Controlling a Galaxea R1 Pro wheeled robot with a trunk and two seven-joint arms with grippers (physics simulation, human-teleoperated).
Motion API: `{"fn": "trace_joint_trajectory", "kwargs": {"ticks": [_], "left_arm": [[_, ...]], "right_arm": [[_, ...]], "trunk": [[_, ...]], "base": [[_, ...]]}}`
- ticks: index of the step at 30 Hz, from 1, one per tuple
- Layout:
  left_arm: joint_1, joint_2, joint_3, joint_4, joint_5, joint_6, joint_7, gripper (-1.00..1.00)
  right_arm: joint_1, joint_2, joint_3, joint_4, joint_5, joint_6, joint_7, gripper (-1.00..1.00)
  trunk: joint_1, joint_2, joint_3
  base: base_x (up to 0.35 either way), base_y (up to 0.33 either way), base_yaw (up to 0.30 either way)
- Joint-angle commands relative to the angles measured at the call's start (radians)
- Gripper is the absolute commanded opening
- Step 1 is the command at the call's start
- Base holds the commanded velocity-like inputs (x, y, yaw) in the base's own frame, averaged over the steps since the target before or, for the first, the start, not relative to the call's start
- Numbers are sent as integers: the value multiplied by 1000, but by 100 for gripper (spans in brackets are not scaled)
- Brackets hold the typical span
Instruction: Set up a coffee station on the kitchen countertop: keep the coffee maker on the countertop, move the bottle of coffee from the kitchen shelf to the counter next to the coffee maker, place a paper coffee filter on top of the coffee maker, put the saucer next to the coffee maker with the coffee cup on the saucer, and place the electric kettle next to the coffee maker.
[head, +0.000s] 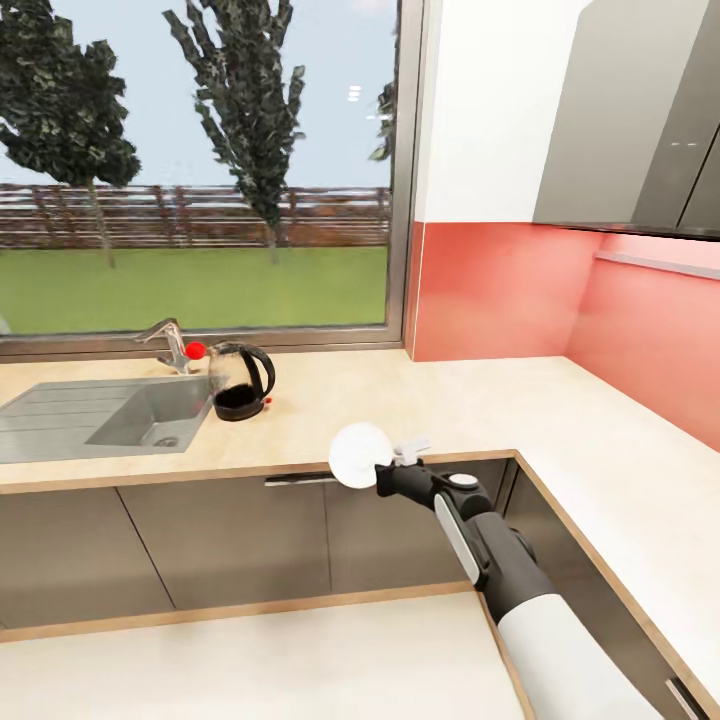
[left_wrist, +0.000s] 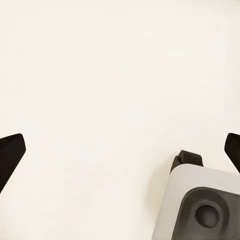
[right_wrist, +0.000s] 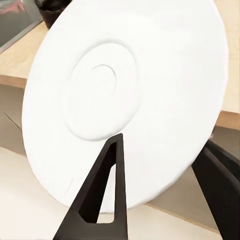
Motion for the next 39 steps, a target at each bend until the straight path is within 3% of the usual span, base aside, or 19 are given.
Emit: {"fn": "trace_joint_trajectory", "kwargs": {"ticks": [1, 8, 10, 11, 20, 28, 39], "left_arm": [[0, -2, 5, 0, 6, -5, 1, 100], [0, 2, 6, 1, 4, 1, 23, 100], [0, 2, 6, 6, 5, 4, 70, 100], [1, -6, 6, 57, 6, -3, 141, 100], [0, -6, 8, 61, 12, -9, 144, 100], [0, -7, 9, 61, 16, -10, 145, 100], [0, -8, 9, 61, 16, -13, 145, 100]], "right_arm": [[-1, 0, 3, -1, -10, 7, -1, -100], [0, 0, 6, -1, -10, 6, -1, -100], [-1, 0, 6, -1, -10, 6, 0, -100], [0, 0, 7, -1, -10, 6, 1, -100], [1, 1, 8, 0, -11, 6, 1, -100], [1, 2, 44, 0, -10, 6, 1, -100], [1, 2, 48, -1, -10, 6, 1, -100]], "trunk": [[0, -1, -2], [0, -1, -2], [0, -1, -2], [0, -1, -2], [0, -1, -2], [0, -1, -2], [0, -1, 2]], "base": [[0, 0, 0], [0, 0, 0], [0, 0, 0], [0, 0, 245], [0, 0, 273], [0, 0, 279], [0, 0, 272]]}}
